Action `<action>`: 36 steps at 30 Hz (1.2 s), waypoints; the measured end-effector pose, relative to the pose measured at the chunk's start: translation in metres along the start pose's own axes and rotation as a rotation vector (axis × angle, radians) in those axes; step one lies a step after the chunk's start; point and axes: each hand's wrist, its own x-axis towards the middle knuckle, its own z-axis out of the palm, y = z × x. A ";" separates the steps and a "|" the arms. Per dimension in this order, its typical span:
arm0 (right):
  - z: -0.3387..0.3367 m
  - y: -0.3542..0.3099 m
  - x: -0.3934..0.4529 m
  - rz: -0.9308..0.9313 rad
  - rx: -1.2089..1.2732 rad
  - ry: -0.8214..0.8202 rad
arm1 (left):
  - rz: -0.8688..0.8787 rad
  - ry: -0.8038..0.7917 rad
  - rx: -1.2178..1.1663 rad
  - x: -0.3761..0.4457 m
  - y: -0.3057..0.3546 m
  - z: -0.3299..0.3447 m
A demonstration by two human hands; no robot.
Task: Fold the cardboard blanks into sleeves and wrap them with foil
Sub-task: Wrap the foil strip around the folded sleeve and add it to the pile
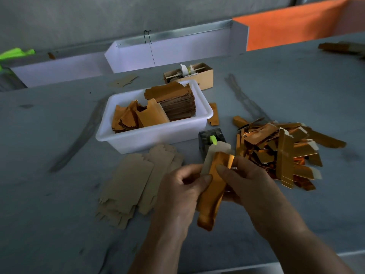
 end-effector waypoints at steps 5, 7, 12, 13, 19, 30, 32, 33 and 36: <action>0.005 0.004 0.002 -0.033 -0.047 0.091 | 0.165 0.189 0.262 -0.009 -0.005 0.010; 0.006 0.004 0.002 -0.046 -0.032 0.097 | 0.383 0.296 0.726 -0.012 -0.005 0.017; 0.008 0.005 0.003 -0.058 -0.081 0.100 | 0.592 0.335 1.209 -0.024 -0.004 0.038; 0.008 0.004 0.003 -0.041 -0.079 0.095 | 0.585 0.308 1.211 -0.024 -0.003 0.038; 0.004 -0.002 0.009 -0.055 -0.226 0.115 | 0.368 0.152 0.907 -0.014 0.002 0.025; -0.015 -0.010 0.015 -0.084 -0.247 0.064 | -0.175 0.072 0.079 0.011 0.009 -0.008; -0.030 -0.012 0.018 -0.147 -0.420 0.165 | -0.164 0.137 0.068 0.013 0.004 -0.009; -0.036 -0.012 0.019 -0.164 -0.486 0.179 | -0.163 0.154 0.062 0.013 0.000 -0.009; -0.039 -0.005 0.020 -0.133 -0.601 0.116 | -0.196 0.150 0.014 0.011 -0.009 -0.003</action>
